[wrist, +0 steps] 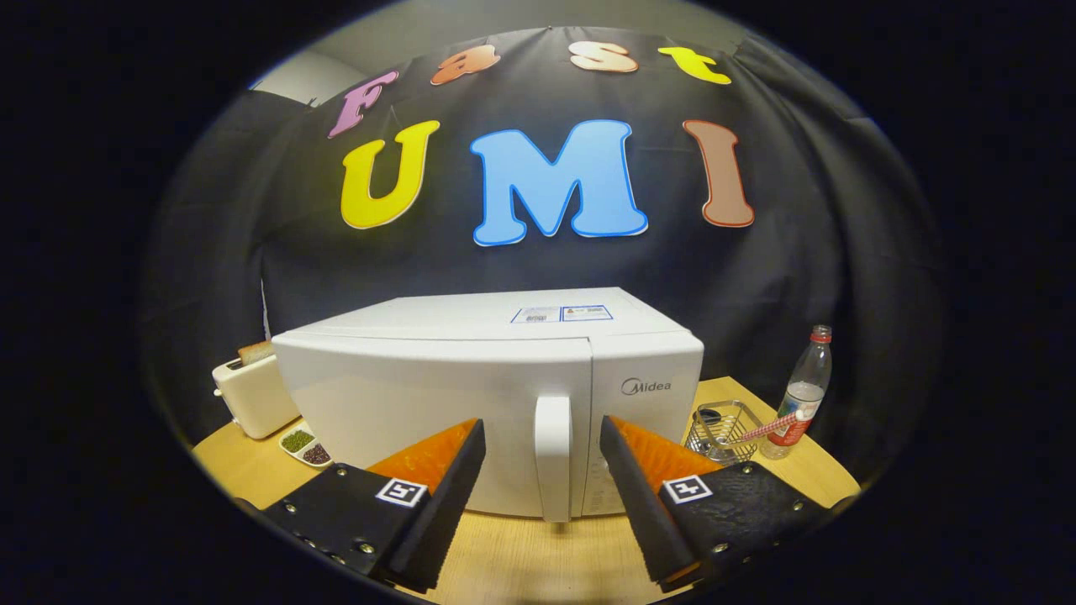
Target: Open the microwave, put the food inside, and close the microwave door.
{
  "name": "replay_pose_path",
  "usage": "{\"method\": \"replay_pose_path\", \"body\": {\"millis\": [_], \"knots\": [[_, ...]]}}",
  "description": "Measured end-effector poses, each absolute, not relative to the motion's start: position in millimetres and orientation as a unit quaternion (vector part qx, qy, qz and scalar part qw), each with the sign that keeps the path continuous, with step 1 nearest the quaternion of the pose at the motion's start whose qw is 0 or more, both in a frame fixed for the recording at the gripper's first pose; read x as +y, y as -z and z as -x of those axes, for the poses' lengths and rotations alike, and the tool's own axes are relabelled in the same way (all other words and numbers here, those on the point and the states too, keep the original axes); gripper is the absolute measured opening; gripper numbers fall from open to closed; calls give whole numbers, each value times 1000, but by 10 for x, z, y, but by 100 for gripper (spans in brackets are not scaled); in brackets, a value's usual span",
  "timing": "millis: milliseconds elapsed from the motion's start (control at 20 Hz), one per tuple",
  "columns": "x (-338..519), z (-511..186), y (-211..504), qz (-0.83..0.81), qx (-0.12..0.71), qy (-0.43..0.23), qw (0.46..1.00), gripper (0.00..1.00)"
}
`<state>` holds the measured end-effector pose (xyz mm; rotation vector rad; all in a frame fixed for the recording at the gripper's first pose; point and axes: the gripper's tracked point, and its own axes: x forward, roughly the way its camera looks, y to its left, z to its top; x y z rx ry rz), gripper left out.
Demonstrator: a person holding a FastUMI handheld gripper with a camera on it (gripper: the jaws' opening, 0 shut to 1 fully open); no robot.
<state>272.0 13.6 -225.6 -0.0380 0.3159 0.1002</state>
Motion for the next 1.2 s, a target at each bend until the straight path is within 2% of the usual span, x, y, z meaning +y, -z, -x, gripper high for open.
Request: {"method": "replay_pose_path", "body": {"millis": [50, 200, 250, 300, 400, 450, 550, 600, 650, 700, 1150, 1200], "knots": [[147, -2752, 2308, 20, 163, -52, 985, 73], [129, -2798, 2444, 23, 175, -43, 983, 72], [126, -2838, 2449, 23, 176, -41, 983, 51], [148, -2846, 2504, 18, 182, -41, 982, 46], [78, -2916, 2554, 23, 182, -25, 983, 46], [90, -2870, 2551, 29, 185, -20, 982, 28], [88, -2844, 2537, 33, 189, -12, 981, 27], [88, -2850, 2534, 37, 190, -8, 981, 18], [81, -2831, 2543, 34, 196, -2, 980, 18], [98, -2853, 2535, 31, 198, 1, 980, 10], [99, -2801, 2514, 8, 226, 22, 974, 10], [105, -2732, 2521, 9, 233, 24, 972, 7]]}}
